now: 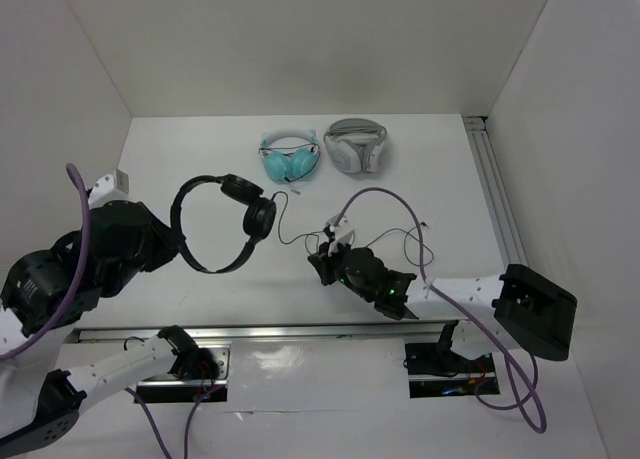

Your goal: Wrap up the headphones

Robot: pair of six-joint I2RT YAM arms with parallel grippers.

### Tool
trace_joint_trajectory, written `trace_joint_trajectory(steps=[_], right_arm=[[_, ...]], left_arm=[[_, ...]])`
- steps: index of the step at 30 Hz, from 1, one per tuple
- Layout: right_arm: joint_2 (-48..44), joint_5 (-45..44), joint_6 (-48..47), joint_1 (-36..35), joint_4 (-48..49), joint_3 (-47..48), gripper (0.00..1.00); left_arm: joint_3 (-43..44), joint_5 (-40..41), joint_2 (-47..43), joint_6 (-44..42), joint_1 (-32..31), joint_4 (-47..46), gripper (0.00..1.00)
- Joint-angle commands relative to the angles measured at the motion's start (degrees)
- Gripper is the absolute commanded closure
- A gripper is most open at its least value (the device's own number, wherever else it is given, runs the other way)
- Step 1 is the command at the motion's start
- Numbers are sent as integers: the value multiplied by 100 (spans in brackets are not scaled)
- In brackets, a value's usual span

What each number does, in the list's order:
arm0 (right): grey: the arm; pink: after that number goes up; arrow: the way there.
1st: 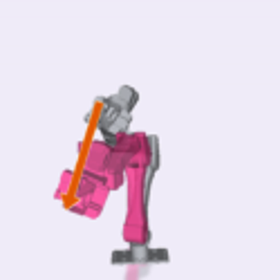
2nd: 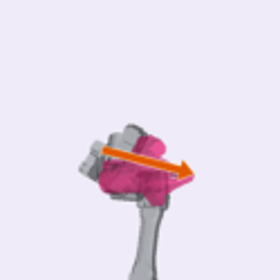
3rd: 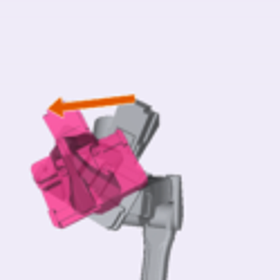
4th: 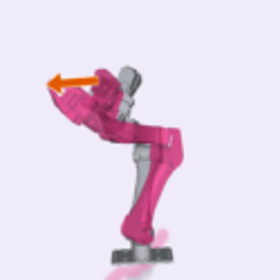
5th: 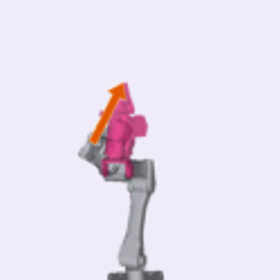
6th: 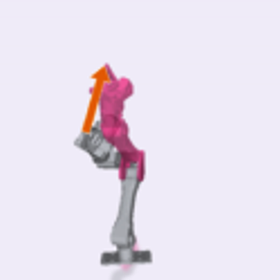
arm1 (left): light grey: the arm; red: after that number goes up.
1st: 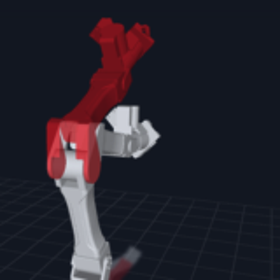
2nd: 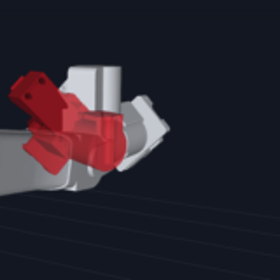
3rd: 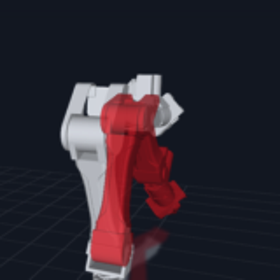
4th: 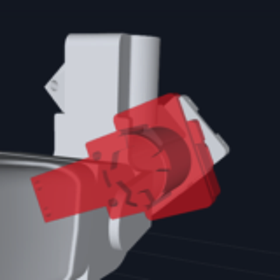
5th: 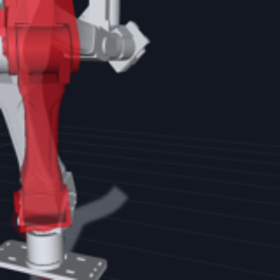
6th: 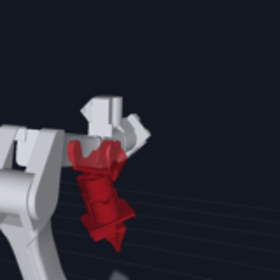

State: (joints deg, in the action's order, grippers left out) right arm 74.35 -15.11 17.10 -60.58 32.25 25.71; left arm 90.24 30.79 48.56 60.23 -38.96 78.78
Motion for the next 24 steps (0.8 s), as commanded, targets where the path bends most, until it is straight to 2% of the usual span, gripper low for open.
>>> trace_joint_trajectory(steps=[1,2,6,15,19,24], right_arm=[[158,-1641,152,-384,-850,828,100],[351,-1896,231,-594,-1348,1021,100],[888,-3038,232,-1210,-2301,1987,100],[2003,-4341,266,-2492,-3794,3009,100],[2259,-4650,513,-2722,-4104,3194,100],[2268,-4588,171,-3065,-3700,3255,100]], left_arm=[[-120,182,145,867,-24,-241,100],[-173,182,198,1120,-24,-188,100],[-383,305,471,1649,-24,-47,100],[-999,745,445,2581,222,-47,100],[-1061,947,392,2643,275,-47,100],[-1316,1087,392,2766,389,-47,100]])
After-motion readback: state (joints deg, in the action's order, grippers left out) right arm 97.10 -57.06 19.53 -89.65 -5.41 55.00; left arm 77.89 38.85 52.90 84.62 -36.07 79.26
